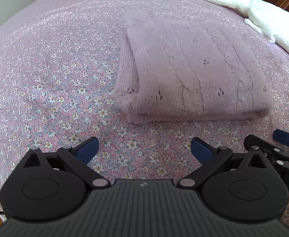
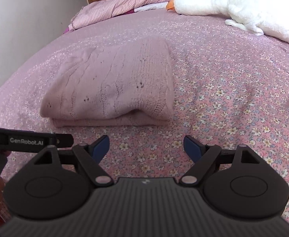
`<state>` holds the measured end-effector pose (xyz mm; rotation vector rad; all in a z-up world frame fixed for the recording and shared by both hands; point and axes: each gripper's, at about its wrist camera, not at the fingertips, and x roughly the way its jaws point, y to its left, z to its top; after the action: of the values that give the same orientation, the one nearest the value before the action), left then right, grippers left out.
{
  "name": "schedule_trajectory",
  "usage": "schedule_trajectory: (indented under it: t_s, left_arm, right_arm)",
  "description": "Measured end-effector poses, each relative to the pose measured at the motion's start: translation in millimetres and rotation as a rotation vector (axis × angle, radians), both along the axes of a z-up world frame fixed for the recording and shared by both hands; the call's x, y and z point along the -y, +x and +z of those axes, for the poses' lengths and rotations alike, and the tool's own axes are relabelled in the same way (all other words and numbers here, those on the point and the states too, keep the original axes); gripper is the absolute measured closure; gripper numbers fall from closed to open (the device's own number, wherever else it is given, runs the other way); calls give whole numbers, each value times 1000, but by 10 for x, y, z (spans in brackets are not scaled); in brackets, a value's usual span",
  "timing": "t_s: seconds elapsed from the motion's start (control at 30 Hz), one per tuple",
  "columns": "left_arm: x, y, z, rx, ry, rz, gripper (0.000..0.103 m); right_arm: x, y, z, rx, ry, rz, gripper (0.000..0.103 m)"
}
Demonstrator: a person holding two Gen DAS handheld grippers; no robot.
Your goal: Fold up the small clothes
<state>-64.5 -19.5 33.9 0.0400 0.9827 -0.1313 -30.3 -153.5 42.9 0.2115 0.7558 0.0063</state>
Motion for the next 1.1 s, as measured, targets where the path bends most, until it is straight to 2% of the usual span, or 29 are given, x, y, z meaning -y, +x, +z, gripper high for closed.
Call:
schedule_trajectory:
  t_s: [1.1]
  left_arm:
    - [47, 15, -53, -10, 22, 1, 1]
  right_arm:
    - [-21, 1, -32, -16, 15, -4, 19]
